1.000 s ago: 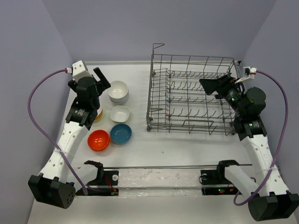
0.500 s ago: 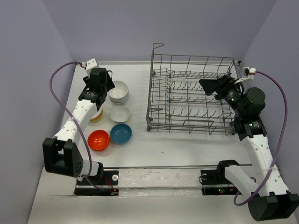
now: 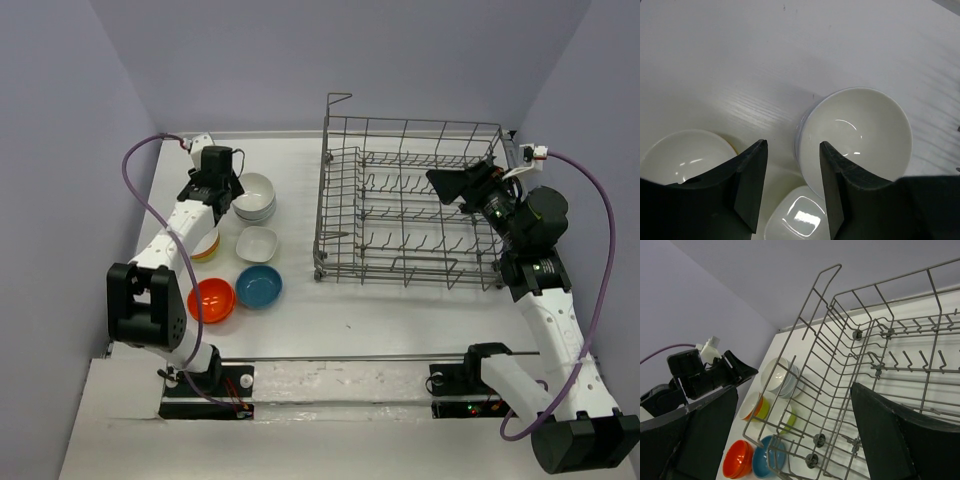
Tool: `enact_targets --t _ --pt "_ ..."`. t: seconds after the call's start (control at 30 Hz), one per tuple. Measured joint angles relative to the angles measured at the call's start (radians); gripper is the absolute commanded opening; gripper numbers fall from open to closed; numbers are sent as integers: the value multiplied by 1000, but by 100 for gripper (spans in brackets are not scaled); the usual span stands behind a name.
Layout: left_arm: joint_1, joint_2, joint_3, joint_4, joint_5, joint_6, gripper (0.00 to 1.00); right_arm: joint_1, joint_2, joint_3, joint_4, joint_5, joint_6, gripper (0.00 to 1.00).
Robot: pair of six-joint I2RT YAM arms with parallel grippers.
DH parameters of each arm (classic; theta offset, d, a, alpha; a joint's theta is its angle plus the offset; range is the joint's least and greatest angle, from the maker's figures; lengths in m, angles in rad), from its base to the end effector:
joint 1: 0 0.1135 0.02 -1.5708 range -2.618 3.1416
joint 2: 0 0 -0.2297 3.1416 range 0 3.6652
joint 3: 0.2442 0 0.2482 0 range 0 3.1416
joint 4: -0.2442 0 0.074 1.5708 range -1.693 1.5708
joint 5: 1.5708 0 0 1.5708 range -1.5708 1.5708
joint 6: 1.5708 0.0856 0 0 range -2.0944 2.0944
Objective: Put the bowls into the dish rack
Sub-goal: Pick up the bowl from the corner of the board.
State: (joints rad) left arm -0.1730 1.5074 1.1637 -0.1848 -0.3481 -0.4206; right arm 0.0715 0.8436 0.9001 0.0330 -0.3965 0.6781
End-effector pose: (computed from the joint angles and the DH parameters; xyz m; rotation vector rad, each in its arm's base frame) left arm 0.3851 -0.0377 0.2402 -0.4594 2.0129 0.0005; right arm 0.2537 0.0513 0.3723 0.1351 1.5486 0.8918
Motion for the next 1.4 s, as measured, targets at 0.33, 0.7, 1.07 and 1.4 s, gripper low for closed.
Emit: enact_targets --t 0.33,0.7,1.07,1.4 --pt "30 68 9 0 30 -11 52 0 0 -21 0 0 11 100" --pt "51 132 77 -21 77 -13 48 0 -5 -33 0 0 26 100" --pt "50 134 78 -31 99 -15 45 0 -8 -33 1 0 27 100" --pt "50 157 79 -42 114 -14 40 0 -10 -33 1 0 30 100"
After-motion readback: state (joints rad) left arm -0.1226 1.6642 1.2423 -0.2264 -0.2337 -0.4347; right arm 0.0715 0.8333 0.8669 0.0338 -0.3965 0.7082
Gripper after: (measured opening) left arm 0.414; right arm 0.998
